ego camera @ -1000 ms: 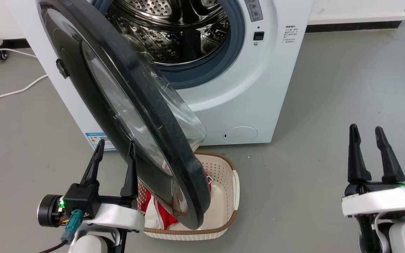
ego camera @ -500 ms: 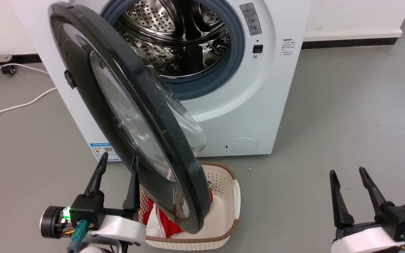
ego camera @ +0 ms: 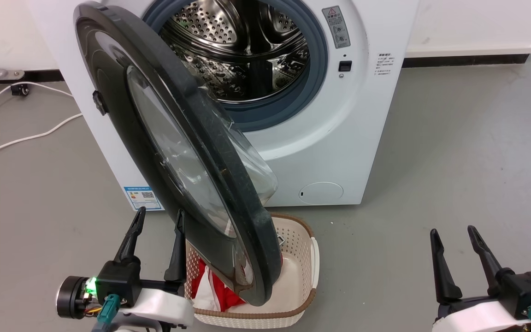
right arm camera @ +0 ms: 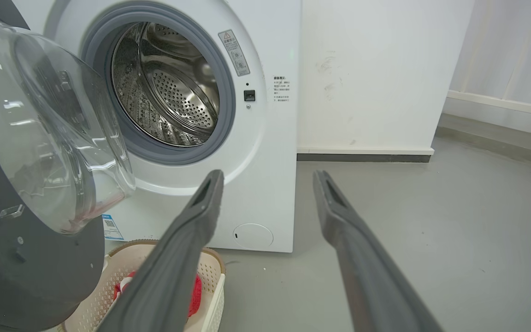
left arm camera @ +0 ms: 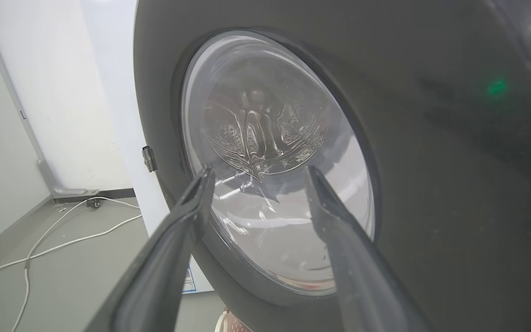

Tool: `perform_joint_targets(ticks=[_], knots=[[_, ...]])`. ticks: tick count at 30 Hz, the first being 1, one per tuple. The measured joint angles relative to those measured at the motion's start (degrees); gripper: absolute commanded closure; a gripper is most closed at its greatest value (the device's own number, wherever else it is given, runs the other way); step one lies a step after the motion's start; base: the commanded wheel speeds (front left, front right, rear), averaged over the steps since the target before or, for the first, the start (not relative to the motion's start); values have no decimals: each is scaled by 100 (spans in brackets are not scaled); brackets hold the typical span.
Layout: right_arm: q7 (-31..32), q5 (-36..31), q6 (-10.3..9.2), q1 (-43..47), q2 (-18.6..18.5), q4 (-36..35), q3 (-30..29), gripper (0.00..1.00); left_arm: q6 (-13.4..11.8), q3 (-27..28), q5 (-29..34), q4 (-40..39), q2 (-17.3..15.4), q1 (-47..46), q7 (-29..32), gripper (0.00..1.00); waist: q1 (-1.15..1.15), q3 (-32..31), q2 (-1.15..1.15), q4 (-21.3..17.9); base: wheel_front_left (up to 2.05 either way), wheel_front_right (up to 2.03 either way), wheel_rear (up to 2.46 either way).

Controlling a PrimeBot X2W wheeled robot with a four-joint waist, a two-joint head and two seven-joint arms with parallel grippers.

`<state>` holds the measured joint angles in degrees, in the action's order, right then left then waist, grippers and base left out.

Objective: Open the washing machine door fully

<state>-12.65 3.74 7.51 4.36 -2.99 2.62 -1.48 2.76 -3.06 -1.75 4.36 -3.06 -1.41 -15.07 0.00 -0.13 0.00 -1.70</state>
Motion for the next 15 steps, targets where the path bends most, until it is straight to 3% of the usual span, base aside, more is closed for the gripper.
perform_joint_targets(ticks=[6, 7, 9, 10, 12, 15], knots=[[0, 66, 0, -18, 0, 70, 13, 0, 0, 5, -12, 0, 0, -1, 0, 0, 0, 20, 0, -3, 0, 0, 0], [-1, 77, 0, -26, 0, 78, 14, 0, 0, 7, -22, 2, 0, -1, 0, 7, 0, 22, 0, -5, 0, 0, 0], [-2, 81, 0, -28, 0, 105, 24, 0, 0, 9, -45, 10, 1, -1, 0, 52, 0, 22, 0, -6, 0, 0, 0], [-11, 89, 0, -28, 0, 115, 30, 0, 0, 11, -48, 9, 1, -1, 0, 64, 0, 24, 0, -6, 0, 0, 0], [-18, 96, 0, -28, 0, 134, 33, 0, 0, 11, -53, 19, 1, -2, 0, 100, 0, 28, 0, -3, 0, 0, 0], [-19, 112, 0, -31, 0, 156, 35, 0, 1, 7, -64, 63, 1, -4, 0, 100, 0, 38, 0, 4, 0, 0, 0]])
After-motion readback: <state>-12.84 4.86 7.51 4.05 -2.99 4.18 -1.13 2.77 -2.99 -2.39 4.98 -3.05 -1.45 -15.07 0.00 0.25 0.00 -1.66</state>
